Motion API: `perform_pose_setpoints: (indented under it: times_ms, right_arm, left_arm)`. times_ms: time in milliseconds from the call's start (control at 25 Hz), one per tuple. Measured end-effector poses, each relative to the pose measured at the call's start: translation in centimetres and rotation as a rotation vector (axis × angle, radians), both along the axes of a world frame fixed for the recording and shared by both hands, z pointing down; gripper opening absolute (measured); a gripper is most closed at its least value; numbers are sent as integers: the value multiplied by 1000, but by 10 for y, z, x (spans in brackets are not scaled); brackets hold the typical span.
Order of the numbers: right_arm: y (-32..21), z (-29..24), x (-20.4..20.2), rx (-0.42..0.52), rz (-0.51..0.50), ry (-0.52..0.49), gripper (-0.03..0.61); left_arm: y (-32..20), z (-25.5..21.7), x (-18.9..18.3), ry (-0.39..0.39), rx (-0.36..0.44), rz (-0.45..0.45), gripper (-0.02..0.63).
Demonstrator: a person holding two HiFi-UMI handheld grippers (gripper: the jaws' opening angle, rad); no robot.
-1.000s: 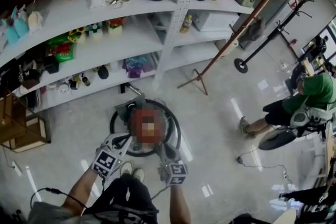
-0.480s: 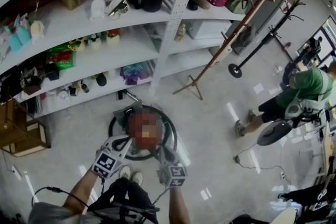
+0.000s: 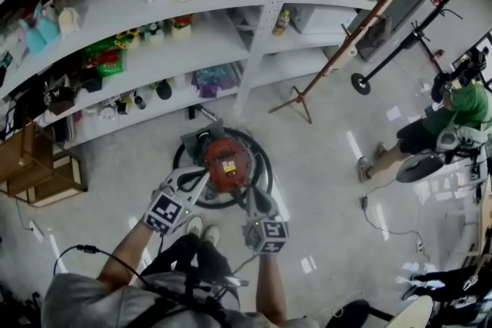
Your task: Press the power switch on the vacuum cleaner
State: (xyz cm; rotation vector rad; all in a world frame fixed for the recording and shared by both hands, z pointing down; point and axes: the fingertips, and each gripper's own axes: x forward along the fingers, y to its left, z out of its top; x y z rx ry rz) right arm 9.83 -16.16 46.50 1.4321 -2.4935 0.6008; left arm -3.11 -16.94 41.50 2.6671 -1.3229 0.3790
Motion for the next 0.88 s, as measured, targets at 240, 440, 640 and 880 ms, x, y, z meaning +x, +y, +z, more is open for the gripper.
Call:
perform_pose_setpoints:
  times_ms: [240, 440, 640, 880]
  right_arm:
    - [1, -11, 7, 20, 19, -6, 11]
    - [1, -29, 14, 53, 44, -5, 11]
    - [4, -53, 19, 93, 63, -6, 11]
    - [5, -74, 23, 145, 78, -3, 12]
  left_arm:
    - [-3, -17, 2, 0, 53, 16, 6]
    - [-3, -31, 3, 2, 83, 35, 6]
    - [-2, -48, 3, -4, 109, 54, 6]
    - [-4, -65, -1, -6, 141, 52, 6]
